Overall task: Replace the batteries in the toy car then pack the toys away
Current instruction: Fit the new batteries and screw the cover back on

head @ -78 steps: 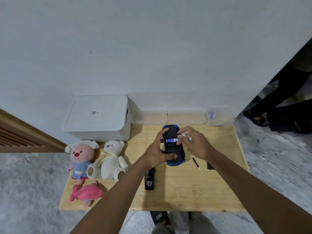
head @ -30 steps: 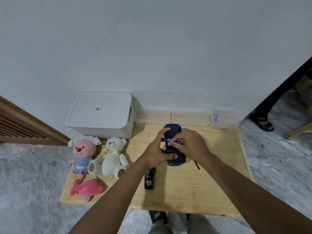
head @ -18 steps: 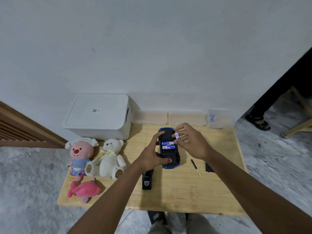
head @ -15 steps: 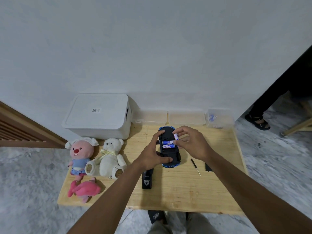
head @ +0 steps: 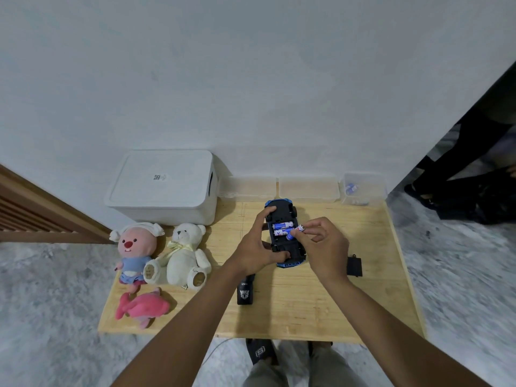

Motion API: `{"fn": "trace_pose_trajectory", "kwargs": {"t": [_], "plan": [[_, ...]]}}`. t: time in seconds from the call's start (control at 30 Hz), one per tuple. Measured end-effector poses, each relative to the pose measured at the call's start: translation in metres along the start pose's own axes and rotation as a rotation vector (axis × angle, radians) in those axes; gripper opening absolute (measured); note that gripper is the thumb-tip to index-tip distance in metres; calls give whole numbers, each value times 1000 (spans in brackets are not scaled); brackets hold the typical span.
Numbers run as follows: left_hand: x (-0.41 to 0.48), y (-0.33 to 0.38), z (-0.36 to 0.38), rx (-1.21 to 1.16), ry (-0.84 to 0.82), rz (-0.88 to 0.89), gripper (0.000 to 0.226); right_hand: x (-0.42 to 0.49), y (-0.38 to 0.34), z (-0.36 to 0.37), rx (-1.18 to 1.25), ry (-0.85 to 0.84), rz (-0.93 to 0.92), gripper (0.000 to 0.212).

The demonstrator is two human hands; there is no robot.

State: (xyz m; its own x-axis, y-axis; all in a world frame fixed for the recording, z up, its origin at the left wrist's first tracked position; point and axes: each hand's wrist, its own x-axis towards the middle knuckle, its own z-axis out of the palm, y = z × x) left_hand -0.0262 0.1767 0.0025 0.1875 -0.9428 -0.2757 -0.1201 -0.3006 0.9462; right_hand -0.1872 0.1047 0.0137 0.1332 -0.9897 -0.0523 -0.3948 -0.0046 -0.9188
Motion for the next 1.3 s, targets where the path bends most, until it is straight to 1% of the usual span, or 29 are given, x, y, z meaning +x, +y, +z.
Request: {"fn": "trace_pose_trajectory", "kwargs": {"t": [0.07,0.1,0.3,0.43,0.57,0.67,0.73,0.83,0.9,0.93,0.97,1.07,1.1,1.2,1.3], "plan": [[-2,0,1,-8,9,2,105,-6,1,1,-32,65,31,24],[-3,0,1,-12,11,1,105,-9,1,2,-36,70,40,24],[-8,2,0,10,0,-8,106,-19,6,9,-69,29,28,18],[-11,1,-4,35,-6,-9,106,-22,10,9,-105,11,-69,10],[-13,-1,-3,17,-4,12,105,-17,7,7,-149,-8,-107,6],[-12,-3,-1,8,-8,19,105,-10,4,3,-173,-63,-45,12],[-11,-5,2,33,-39,18,105,-6,6,-1,-218,-113,-15,17],[-4,-3,9,67,-95,7,105,6,15,-20,-228,-184,-19,14],[2,-1,16,87,-118,-20,105,20,30,-48,-314,-206,-65,11],[5,-1,20,94,-122,-32,105,28,42,-64,-404,-234,-98,15],[8,-2,24,99,-126,-43,106,36,55,-81,-505,-291,-114,24],[15,-6,36,109,-137,-77,106,52,97,-120,-835,-515,-103,52],[16,-8,41,107,-142,-86,106,55,109,-126,-877,-564,-91,57],[23,-13,53,109,-143,-108,106,61,133,-131,-858,-649,-93,62],[27,-14,64,120,-152,-138,107,61,143,-127,-916,-616,-186,57]]}}
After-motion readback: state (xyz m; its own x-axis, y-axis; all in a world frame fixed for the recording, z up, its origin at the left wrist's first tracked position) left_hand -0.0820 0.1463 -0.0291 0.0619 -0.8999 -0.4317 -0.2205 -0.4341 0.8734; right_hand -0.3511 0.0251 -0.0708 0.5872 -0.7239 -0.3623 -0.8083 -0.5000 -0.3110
